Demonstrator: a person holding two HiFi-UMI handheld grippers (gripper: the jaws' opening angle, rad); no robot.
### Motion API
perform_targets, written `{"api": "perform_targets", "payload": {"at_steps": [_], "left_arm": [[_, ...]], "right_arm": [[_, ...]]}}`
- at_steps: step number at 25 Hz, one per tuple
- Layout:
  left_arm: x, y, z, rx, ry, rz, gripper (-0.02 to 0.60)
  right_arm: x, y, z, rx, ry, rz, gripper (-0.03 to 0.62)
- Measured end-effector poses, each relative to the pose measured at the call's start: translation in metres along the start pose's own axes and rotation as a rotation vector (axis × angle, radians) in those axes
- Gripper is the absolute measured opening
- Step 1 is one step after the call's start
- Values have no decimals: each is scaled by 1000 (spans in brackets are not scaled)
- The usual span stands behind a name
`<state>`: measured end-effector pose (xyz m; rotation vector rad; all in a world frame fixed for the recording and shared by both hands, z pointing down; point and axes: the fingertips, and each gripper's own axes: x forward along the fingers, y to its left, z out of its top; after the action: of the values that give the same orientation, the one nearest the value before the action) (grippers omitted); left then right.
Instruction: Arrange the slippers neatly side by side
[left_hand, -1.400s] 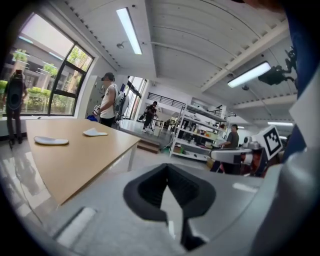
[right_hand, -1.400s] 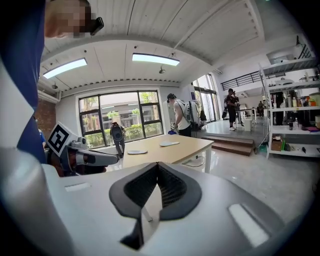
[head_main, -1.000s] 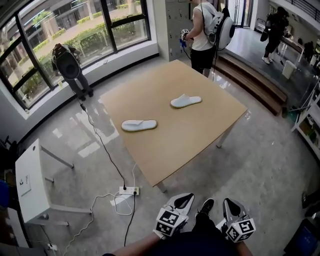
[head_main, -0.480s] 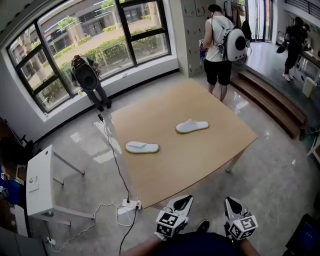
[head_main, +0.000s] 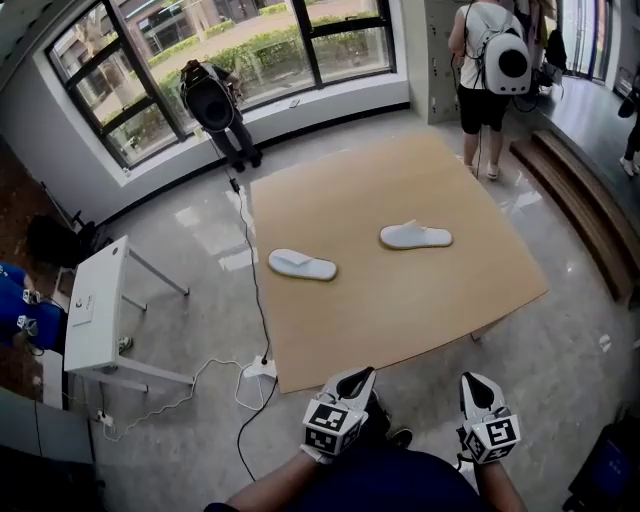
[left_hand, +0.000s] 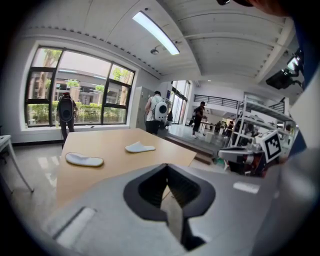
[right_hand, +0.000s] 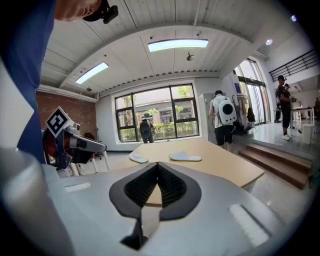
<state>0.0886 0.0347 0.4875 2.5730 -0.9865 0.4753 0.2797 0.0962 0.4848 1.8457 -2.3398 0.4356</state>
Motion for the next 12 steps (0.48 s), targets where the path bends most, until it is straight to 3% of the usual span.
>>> {"api": "perform_targets", "payload": {"at_steps": [7,12], "left_arm": [[60,64,19,-99,-27,54,5],[99,125,29,-168,-50,75,5]], "right_arm": [[77,-39,12,-6,52,12,5],[129,-53,34,-104,108,26,5]]}}
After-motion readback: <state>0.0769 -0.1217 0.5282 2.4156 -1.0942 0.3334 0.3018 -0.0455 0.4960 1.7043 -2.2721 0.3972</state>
